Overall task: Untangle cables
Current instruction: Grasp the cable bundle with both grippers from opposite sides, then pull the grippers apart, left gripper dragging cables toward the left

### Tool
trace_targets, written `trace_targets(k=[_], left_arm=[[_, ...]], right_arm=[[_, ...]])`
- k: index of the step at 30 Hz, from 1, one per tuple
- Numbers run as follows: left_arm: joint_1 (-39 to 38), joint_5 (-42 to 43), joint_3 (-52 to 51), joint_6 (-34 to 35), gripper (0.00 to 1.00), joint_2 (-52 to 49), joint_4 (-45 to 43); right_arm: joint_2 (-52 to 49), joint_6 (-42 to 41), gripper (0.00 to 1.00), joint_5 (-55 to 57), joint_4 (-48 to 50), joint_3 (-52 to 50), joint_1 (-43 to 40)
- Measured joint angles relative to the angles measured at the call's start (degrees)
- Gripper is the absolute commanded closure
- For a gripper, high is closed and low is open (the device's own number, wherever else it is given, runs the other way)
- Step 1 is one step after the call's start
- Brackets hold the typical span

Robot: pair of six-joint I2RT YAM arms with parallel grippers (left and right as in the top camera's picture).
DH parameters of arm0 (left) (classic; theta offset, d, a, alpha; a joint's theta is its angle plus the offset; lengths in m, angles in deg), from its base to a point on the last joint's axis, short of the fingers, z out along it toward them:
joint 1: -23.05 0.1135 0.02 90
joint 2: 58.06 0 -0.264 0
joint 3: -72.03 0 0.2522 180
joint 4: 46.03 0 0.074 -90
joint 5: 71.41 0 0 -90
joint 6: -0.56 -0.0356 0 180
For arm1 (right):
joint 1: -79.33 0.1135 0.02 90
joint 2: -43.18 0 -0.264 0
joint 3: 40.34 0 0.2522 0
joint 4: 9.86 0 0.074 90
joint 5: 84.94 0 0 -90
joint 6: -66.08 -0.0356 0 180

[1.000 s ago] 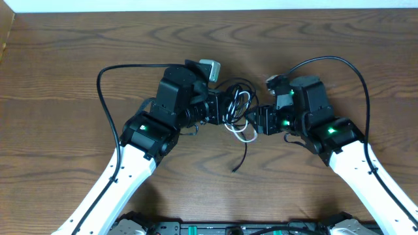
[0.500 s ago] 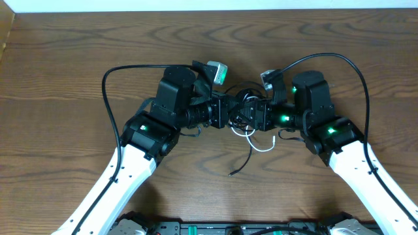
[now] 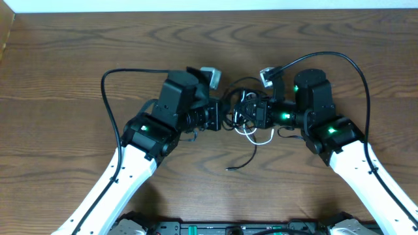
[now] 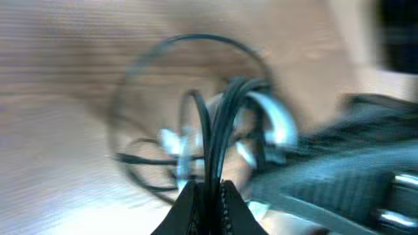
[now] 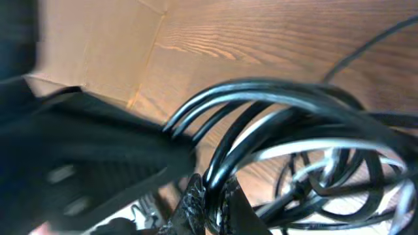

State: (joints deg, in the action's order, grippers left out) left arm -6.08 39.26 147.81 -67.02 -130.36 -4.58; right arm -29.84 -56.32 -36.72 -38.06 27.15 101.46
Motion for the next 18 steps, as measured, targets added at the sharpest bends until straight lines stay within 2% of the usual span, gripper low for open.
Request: trace_targets(k=[3, 5, 7, 9, 11, 12, 13, 15, 18], left_arm=[[0.02, -12.79, 0.02, -0.15, 0.92, -2.86, 7.52], [0.02, -15.67, 0.02, -0.17, 0.93, -4.68, 9.07], [0.04, -19.26, 0.02, -0.22, 0.93, -5.49, 10.49], [0.20, -22.91, 0.02, -0.37, 0.93, -5.51, 12.07], [1.57, -25.70, 0.02, -0.87, 0.93, -5.51, 12.52], [1.88, -24.41, -0.07, -2.01, 0.92, -5.44, 11.63], [2.43, -18.75, -0.11, -5.40, 0.92, -4.81, 8.44], [2.56, -15.19, -0.17, -8.28, 0.93, -1.64, 6.64], [5.81, -17.05, -0.17, -9.09, 0.92, 5.29, 6.23]], right_arm=[[0.02, -0.11, 0.99, -7.34, 6.91, -0.09, -5.20], [0.04, -0.24, 0.99, -8.44, 7.65, -0.09, -10.05], [0.13, 0.63, 0.99, -6.32, 6.21, -0.09, -16.20], [0.31, 1.90, 0.99, -1.40, 0.63, 0.09, -20.48], [0.33, 4.81, 0.98, 9.81, -8.66, 0.39, -25.16], [0.42, 6.58, 0.97, 15.43, -12.79, 0.74, -26.08], [0.66, 7.67, 0.96, 20.92, -15.82, 0.61, -26.51], [0.66, 8.98, 0.96, 32.92, -21.55, 0.61, -26.73], [0.68, 9.40, 0.95, 46.84, -25.62, 0.57, -26.73]])
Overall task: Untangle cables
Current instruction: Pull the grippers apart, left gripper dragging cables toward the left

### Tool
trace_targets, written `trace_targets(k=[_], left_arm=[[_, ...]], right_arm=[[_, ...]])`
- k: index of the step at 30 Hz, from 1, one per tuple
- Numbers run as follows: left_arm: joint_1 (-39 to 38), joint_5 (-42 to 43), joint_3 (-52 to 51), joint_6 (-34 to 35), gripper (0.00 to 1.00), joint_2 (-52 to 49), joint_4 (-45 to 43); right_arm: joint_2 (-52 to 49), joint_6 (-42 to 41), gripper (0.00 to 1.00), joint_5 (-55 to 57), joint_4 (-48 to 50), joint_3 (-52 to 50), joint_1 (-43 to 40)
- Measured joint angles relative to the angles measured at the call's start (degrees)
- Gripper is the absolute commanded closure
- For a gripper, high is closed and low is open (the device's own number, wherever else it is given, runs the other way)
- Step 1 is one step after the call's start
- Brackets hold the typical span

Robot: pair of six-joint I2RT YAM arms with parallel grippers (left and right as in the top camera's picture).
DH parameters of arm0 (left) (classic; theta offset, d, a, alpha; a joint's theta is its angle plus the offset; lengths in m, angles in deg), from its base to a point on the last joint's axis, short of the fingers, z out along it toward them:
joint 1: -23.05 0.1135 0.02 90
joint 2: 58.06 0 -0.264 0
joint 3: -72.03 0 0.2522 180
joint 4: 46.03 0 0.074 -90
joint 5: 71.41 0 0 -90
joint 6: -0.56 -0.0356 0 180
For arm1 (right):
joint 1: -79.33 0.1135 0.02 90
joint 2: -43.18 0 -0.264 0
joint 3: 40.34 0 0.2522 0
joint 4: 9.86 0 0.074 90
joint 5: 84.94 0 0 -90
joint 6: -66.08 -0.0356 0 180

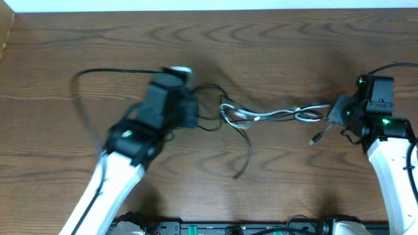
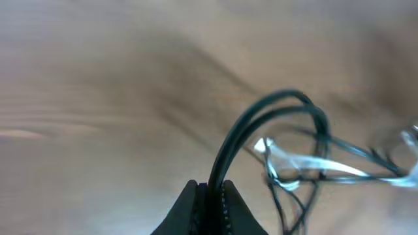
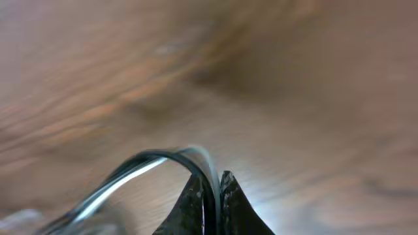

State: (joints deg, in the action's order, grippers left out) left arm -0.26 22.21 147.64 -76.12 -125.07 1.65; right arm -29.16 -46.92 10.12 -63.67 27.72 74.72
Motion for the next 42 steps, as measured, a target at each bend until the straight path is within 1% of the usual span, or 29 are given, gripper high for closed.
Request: trace_targets(k=[2, 3, 4, 7, 8, 9, 10, 12, 13, 14, 15, 16, 17, 20, 21, 24, 26, 30, 31, 35, 37, 38, 39, 40, 42], left_arm=[[7.43, -3.72, 0.26, 1.77, 0.93, 7.91, -1.84], [10.25, -4.15, 0.50, 2.82, 0.93, 10.01, -2.54], [14.12, -4.02, 0.55, 4.90, 0.93, 11.76, -2.75], [21.18, -3.19, 0.55, 8.22, 0.92, 13.53, -2.80], [22.18, -1.57, 0.57, 8.98, 0.85, 13.11, -2.80], [22.40, 0.98, 0.63, 9.49, 0.65, 11.74, -2.38], [22.40, 2.80, 0.66, 9.92, 0.62, 10.19, -2.08], [22.40, 7.91, 0.83, 10.34, 0.61, 4.70, -0.20], [22.40, 10.80, 0.87, 10.32, 0.58, 1.62, 0.96], [22.40, 13.75, 0.87, 9.88, 0.51, -1.42, 2.10], [22.38, 15.87, 0.87, 9.35, 0.44, -3.52, 2.78], [22.40, 17.90, 0.87, 8.50, 0.37, -6.19, 3.54], [22.40, 19.26, 0.87, 7.69, 0.35, -8.74, 4.11], [22.40, 20.94, 0.90, 4.74, 0.34, -11.37, 6.60], [22.40, 20.87, 0.90, 3.50, 0.34, -12.09, 9.38], [21.68, 14.56, 0.87, 1.73, 0.34, -15.12, 15.65], [20.11, 11.21, 0.13, 1.07, 0.34, -17.38, 15.91], [14.08, 4.37, -1.46, -0.07, 0.34, -24.06, 16.06], [12.52, 1.38, -1.49, -0.11, 0.34, -26.08, 15.89], [10.62, -5.18, -1.49, -0.28, 0.34, -30.97, 14.38], [10.49, -7.02, -1.51, -0.28, 0.35, -33.33, 12.74], [10.49, -7.41, -1.51, -0.28, 0.47, -33.79, 11.61], [10.49, -7.67, -1.51, -0.28, 0.62, -34.23, 10.60], [10.49, -8.07, -1.51, -0.37, 0.70, -34.73, 10.16], [10.49, -8.31, -1.51, -0.76, 0.70, -35.01, 9.29]], right_arm=[[0.00, 0.02, 0.94, 5.33, -0.24, 0.00, 0.00], [0.00, 0.02, 0.94, 6.64, -0.15, 0.00, 0.00], [0.00, 0.02, 0.94, 7.28, -0.15, 0.00, 0.00], [0.00, 0.02, 0.94, 5.38, 0.63, 0.00, -0.15], [0.00, 0.22, 0.94, 4.17, 0.83, 0.00, -0.17], [0.00, 1.25, 0.94, 0.52, 1.77, 0.00, -0.22], [0.00, 2.10, 0.94, -1.66, 2.38, 0.00, -0.22], [0.00, 4.87, 0.94, -9.81, 3.67, 0.00, -0.22], [0.00, 5.77, 0.89, -12.74, 3.63, 0.00, -0.22], [0.00, 6.14, 0.78, -14.36, 3.65, 0.00, -0.22], [0.00, 6.62, 0.73, -15.80, 3.58, 0.00, -0.20], [0.00, 7.39, 0.71, -17.73, 3.50, 0.00, -0.09], [0.00, 8.26, 0.70, -19.39, 3.45, 0.00, 0.04], [0.00, 9.66, 0.70, -21.92, 2.45, 0.00, 0.81], [0.00, 9.90, 0.70, -22.34, 2.21, 0.00, 0.83], [0.00, 10.12, 0.70, -22.99, 1.86, 0.00, 0.81], [0.00, 10.25, 0.71, -23.19, 1.75, 0.00, 0.81], [0.00, 10.27, 0.70, -23.32, 1.46, 0.00, 0.81], [0.00, 10.27, 0.71, -23.32, 1.44, 0.00, 0.81], [0.00, 10.27, 0.70, -23.32, 1.42, 0.00, 0.81], [0.00, 10.27, 0.71, -23.32, 1.40, 0.00, 0.81], [0.00, 10.25, 0.71, -23.32, 1.36, 0.00, 0.81], [0.00, 10.25, 0.71, -23.32, 1.33, 0.00, 0.81], [0.00, 10.27, 0.70, -23.32, 1.33, 0.00, 0.81], [0.00, 10.27, 0.71, -23.30, 1.36, 0.00, 0.81]])
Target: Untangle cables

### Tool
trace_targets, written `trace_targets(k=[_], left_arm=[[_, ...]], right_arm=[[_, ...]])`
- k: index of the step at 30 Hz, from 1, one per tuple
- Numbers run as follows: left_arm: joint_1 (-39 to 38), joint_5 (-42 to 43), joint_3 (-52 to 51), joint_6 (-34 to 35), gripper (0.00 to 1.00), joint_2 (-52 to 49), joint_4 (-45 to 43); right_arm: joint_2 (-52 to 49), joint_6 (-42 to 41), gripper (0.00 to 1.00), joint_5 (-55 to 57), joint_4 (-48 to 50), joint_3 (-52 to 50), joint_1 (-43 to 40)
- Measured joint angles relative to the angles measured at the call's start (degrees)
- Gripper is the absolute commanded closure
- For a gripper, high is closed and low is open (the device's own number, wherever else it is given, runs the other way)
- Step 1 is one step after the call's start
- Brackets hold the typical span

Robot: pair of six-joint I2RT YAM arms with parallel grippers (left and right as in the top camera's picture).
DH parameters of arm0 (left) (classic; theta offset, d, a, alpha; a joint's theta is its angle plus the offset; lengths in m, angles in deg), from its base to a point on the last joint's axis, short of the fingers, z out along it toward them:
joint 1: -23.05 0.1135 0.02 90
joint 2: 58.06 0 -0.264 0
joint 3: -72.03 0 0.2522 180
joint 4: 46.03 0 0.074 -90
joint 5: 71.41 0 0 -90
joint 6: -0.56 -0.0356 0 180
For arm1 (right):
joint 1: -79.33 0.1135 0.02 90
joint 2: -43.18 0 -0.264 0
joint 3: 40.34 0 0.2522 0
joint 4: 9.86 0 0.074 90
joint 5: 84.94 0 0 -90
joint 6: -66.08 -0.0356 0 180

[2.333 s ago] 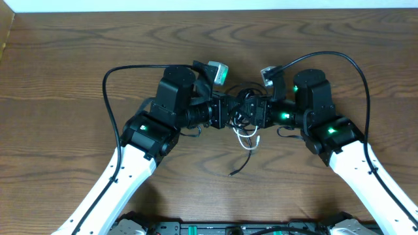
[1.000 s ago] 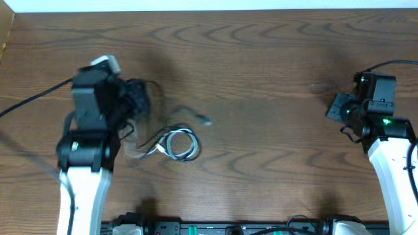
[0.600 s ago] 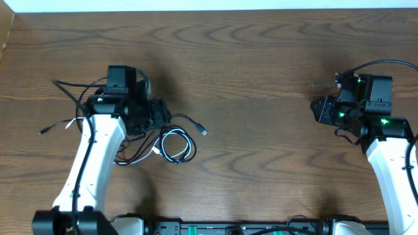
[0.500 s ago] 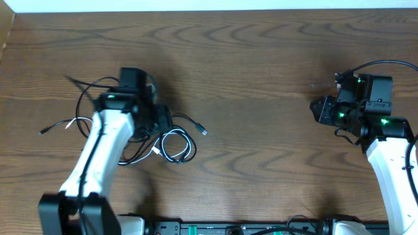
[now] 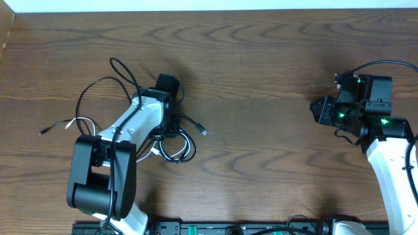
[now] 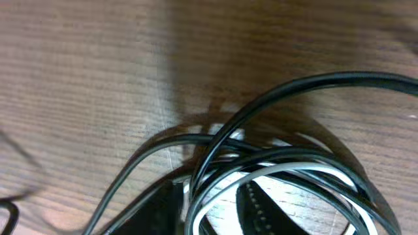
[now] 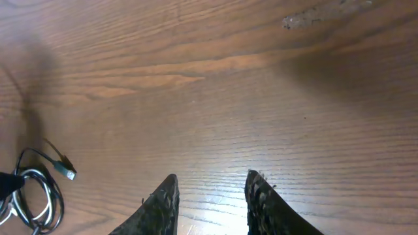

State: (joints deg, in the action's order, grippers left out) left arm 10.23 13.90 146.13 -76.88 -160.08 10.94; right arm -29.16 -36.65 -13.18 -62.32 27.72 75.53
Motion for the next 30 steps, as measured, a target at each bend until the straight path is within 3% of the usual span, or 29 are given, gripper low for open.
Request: trace_targets(k=[5, 7, 12, 16, 20, 24, 30], left_arm=[[-0.04, 0.00, -2.19, 0.02, 0.67, 0.00, -2.60], [-0.04, -0.15, -3.41, 0.02, 0.92, 0.13, -3.61], [-0.15, 0.90, -3.89, -0.39, 0.93, 0.50, -3.58], [-0.04, 15.65, -3.06, -0.42, 0.93, 5.07, -2.75], [-0.39, 32.41, 0.17, 3.74, 0.93, 17.44, -11.04], [-5.31, 38.77, 0.46, 9.16, 0.93, 22.40, -18.86], [-15.13, 46.82, 0.46, 15.80, 0.93, 22.43, -32.44]], right_arm=[[0.00, 0.00, 0.71, 0.00, 0.02, 0.00, 0.00], [0.00, 0.00, 0.70, 0.00, 0.02, 0.00, 0.00], [0.00, 0.00, 0.69, 0.00, 0.17, 0.00, 0.00], [0.00, 0.44, 0.66, -0.76, 0.07, 0.00, 0.00], [0.00, 7.72, 0.63, -14.86, 0.15, 0.00, 1.14], [0.00, 14.43, 0.58, -28.06, 0.24, 0.00, 6.60], [0.02, 16.81, 0.52, -28.76, 3.34, 0.00, 12.85]])
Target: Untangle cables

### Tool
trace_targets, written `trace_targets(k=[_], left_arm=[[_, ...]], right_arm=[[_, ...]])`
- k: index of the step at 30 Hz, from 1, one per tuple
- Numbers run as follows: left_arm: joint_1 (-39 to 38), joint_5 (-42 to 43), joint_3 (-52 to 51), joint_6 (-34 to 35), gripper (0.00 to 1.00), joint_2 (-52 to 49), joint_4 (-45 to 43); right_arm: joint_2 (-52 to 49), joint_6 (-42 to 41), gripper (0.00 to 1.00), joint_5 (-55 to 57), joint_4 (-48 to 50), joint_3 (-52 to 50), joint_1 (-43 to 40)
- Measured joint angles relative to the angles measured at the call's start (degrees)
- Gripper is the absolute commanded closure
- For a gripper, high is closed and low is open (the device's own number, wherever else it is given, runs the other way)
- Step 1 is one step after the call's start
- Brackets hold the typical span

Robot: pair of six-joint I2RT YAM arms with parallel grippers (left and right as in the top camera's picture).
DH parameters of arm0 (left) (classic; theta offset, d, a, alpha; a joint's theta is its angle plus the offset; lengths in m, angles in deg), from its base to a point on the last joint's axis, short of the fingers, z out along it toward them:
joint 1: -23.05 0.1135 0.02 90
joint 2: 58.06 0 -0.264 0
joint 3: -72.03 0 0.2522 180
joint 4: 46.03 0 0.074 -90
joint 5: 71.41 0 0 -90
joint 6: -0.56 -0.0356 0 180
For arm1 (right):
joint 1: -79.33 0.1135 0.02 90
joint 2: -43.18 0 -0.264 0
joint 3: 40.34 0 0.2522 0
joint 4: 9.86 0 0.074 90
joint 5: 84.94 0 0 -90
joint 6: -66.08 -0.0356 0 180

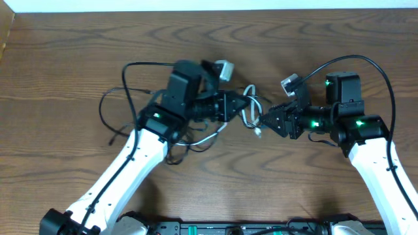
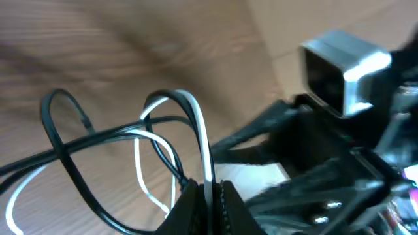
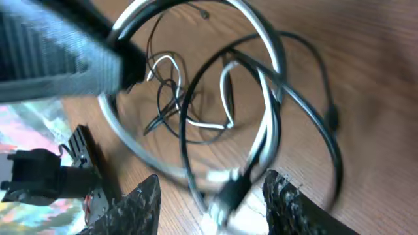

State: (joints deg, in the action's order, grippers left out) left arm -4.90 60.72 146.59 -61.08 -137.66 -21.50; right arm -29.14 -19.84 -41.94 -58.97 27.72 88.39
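The tangle is black and white cables. My left gripper (image 1: 239, 107) (image 2: 208, 188) is shut on a white cable (image 2: 194, 114) and holds its loop (image 1: 250, 103) up at mid-table. Black cable (image 2: 57, 140) hangs crossed through that loop. The rest of the tangle (image 1: 189, 142) trails left under my left arm, with a black loop (image 1: 104, 114) further out. My right gripper (image 1: 266, 121) (image 3: 212, 177) faces the left one, open. A cable plug (image 3: 226, 194) lies between its fingers (image 3: 282, 196), among the hanging loops (image 3: 264, 127).
Brown wooden table (image 1: 307, 32). Each arm's own black supply cable arcs above it, the left arm's cable (image 1: 147, 64) and the right arm's cable (image 1: 366, 62). The table's back edge meets a white wall along the top.
My left gripper was open on the cable pile at the table's left; now it is shut on the white cable at the centre. My right gripper came in from the far right, still open.
Both grippers were shut on the bundle at mid-table. Then they stood far apart with cables stretched between them. Later both were open, the pile lying at the left and the right gripper empty at the right. Now they meet again at the centre.
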Motion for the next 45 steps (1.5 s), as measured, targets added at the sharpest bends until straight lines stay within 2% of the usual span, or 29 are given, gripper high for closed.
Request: trace_targets(k=[5, 10, 11, 12, 13, 17, 20, 22, 24, 26, 29, 31, 33, 34, 35, 37, 38, 39, 41, 45], left_arm=[[-4.20, 1.51, 0.00, 2.38, 0.92, 0.00, -2.49], [-4.85, 2.47, 0.00, 2.99, 0.93, 0.00, -2.47], [-4.85, 2.84, 0.00, 3.02, 0.93, 0.00, -2.49], [-4.85, 3.13, 0.00, 3.10, 0.93, 0.00, -2.49], [-4.85, 3.23, 0.00, 3.15, 0.93, 0.00, -2.47], [-4.85, 2.64, 0.00, 2.69, 0.92, 0.00, -1.27], [-5.01, -9.42, 0.68, -1.25, 0.92, -0.02, 14.08], [-3.80, -24.55, 0.63, -2.89, 0.93, -0.02, 24.22], [-0.13, -32.06, 0.63, -3.32, 0.93, 0.00, 27.61], [4.09, -35.63, 0.63, -3.34, 0.93, 0.00, 28.74], [6.78, -37.44, 0.63, -3.32, 0.93, 0.00, 29.07], [7.52, -37.83, 0.63, -3.32, 0.93, 0.00, 29.09], [7.87, -36.46, 0.63, -3.34, 0.93, 0.00, 29.09], [7.87, -35.21, 0.63, -3.34, 0.92, 0.00, 29.09], [7.54, -33.42, 0.63, -3.58, 0.92, 0.00, 29.73], [7.08, -32.54, 0.63, -3.85, 0.91, 0.00, 30.75], [6.45, -31.69, 0.22, -4.20, 0.83, 0.00, 32.50], [6.29, -31.80, -0.26, -4.28, 0.61, 0.00, 33.59], [6.29, -33.64, -3.06, -4.57, 0.57, -0.13, 35.41], [6.29, -33.66, -4.55, -4.61, 0.57, -3.32, 35.28]], right_arm=[[-1.22, 0.13, 0.56, 6.67, 0.63, 0.00, 2.40], [-5.55, -4.48, 0.58, 18.23, 0.79, 0.00, 2.97], [-5.90, -5.35, 0.63, 20.39, 0.92, 0.00, 3.02], [-6.14, -6.47, 0.84, 22.62, 1.18, 0.00, 3.02], [-6.21, -7.17, 0.99, 23.61, 1.40, 0.00, 3.02], [-6.27, -10.91, 0.99, 26.12, 2.38, 0.00, 3.04], [-6.03, -13.99, 0.91, 29.03, 0.28, 0.00, 1.44], [-3.52, -17.57, 0.90, 37.86, -2.62, 0.00, -7.56], [-1.40, -18.67, 0.87, 42.42, -3.69, 0.00, -15.69], [0.09, -19.19, 0.85, 44.57, -4.11, 0.00, -21.44], [0.22, -19.26, 0.83, 44.50, -4.17, 0.00, -23.37], [0.22, -19.28, 0.79, 44.22, -4.46, 0.00, -23.45], [0.22, -18.45, 0.46, 37.44, -4.52, 0.00, -23.50], [0.22, -16.81, 0.41, 33.03, -4.57, 0.00, -23.56], [0.22, -13.03, 0.40, 24.74, -5.86, 0.02, -23.04], [0.22, -9.53, 0.36, 17.90, -8.96, 0.00, -20.87], [0.22, -6.69, 0.36, 13.62, -10.64, 0.00, -17.94], [0.15, -5.05, 0.36, 13.16, -11.50, 0.02, -15.63], [-1.03, -2.78, 0.44, 14.64, -11.63, 0.02, -8.35], [-7.78, -3.04, 0.46, 21.38, -7.15, 0.02, 2.91]])
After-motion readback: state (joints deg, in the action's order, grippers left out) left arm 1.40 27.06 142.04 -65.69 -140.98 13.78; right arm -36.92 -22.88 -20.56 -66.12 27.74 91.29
